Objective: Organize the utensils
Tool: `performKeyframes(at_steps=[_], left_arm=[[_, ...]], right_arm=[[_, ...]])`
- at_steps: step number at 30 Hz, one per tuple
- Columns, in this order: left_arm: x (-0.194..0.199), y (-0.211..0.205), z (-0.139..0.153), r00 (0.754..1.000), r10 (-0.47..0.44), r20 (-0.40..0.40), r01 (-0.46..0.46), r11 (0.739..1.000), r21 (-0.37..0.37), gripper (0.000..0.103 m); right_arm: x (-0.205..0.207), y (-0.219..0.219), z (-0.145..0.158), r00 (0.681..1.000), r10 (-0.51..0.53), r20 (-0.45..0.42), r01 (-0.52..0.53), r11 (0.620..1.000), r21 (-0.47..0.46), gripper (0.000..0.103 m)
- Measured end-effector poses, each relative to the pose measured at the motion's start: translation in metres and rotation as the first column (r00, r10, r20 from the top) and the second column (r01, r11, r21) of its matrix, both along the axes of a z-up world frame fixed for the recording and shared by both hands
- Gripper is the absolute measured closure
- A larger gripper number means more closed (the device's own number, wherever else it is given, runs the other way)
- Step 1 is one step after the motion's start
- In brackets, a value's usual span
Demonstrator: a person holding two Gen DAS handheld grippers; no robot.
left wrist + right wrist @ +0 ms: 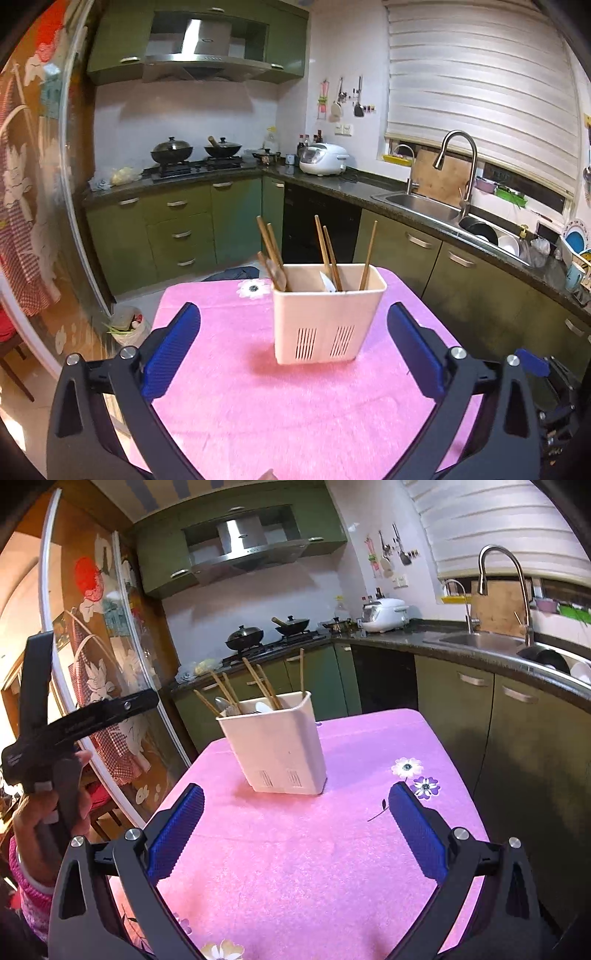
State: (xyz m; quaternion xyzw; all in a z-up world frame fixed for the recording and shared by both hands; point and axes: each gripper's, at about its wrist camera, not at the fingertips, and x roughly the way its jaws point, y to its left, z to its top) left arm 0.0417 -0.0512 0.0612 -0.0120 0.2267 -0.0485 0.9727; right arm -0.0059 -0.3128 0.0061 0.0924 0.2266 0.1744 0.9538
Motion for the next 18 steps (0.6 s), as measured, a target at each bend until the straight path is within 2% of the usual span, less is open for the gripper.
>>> performKeyframes(at_steps=[5, 11, 15, 18], left_arm=[[-0.043, 0.002, -0.003, 0.999, 0.022, 0.024, -0.022, 1.000, 0.013, 0.006], [-0.072, -0.003, -0.009, 0.998, 0.047, 0.030, -0.048, 0.998, 0.029, 0.006], [-0.087, -0.008, -0.013, 0.994, 0.086, 0.070, -0.091, 0.994, 0.057, 0.006], [-0.101, -0.010, -0.012, 0.985, 0.107, 0.135, -0.117, 0.991, 0.068, 0.006]], right_arm=[[-0.019, 0.005, 0.007, 0.999, 0.013, 0.032, -0.013, 1.000, -0.008, 0.004], [-0.038, 0.012, 0.008, 0.999, 0.005, 0.044, -0.003, 0.999, -0.037, 0.004], [-0.051, 0.018, 0.009, 0.997, 0.006, 0.071, -0.002, 0.998, -0.067, 0.004], [-0.057, 0.017, 0.011, 0.995, -0.012, 0.101, 0.019, 0.997, -0.069, 0.004]])
